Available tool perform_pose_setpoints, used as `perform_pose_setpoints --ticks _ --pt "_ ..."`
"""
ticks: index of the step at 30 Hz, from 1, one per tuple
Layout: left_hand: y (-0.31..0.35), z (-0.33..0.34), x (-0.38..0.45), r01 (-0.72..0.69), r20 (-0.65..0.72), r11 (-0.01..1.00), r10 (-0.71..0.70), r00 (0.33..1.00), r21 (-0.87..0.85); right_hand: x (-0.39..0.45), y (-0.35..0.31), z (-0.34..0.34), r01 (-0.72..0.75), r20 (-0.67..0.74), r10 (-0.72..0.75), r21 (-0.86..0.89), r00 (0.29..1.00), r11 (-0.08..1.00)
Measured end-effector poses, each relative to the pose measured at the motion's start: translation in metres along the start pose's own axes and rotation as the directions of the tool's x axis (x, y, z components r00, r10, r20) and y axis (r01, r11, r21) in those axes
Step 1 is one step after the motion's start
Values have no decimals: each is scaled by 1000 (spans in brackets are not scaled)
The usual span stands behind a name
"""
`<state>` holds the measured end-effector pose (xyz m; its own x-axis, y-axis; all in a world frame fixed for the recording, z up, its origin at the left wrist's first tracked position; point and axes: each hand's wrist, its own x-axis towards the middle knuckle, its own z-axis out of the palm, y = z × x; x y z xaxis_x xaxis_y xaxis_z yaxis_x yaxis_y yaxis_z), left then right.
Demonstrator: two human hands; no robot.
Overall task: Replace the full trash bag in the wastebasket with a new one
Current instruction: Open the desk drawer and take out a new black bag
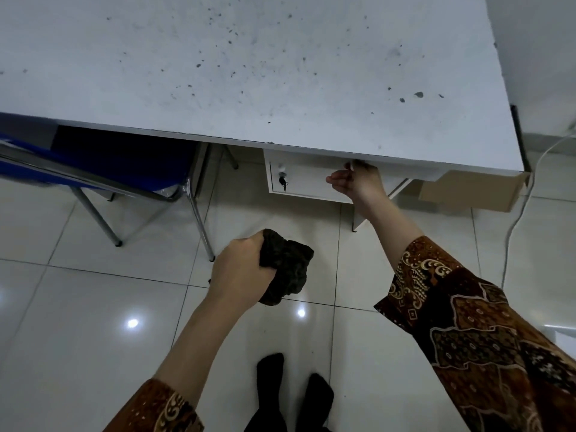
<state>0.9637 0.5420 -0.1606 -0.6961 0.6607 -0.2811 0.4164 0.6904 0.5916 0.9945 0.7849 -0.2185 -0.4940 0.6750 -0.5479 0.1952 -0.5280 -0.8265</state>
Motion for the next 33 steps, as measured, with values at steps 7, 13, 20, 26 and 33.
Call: perform_pose_setpoints --ticks 7,13,20,26,33 --pt "1 -10 0 -25 -51 999 24 998 -20 7 -7 0 -23 -11 23 5 1000 1000" --pt "2 -20 -13 -59 -98 993 50 994 -97 -46 10 -17 44 -7 -47 -202 999 978" --pt "22 -67 -77 -87 -113 973 64 992 -212 -185 8 -36 406 314 -259 -648 913 645" --pt "9 -130 -152 -42 -202 936 -31 979 -349 -262 -1 10 671 647 -183 -697 740 253" --pt "-65 -212 -219 62 -390 890 -259 883 -451 -312 16 124 801 775 -205 -571 598 177"
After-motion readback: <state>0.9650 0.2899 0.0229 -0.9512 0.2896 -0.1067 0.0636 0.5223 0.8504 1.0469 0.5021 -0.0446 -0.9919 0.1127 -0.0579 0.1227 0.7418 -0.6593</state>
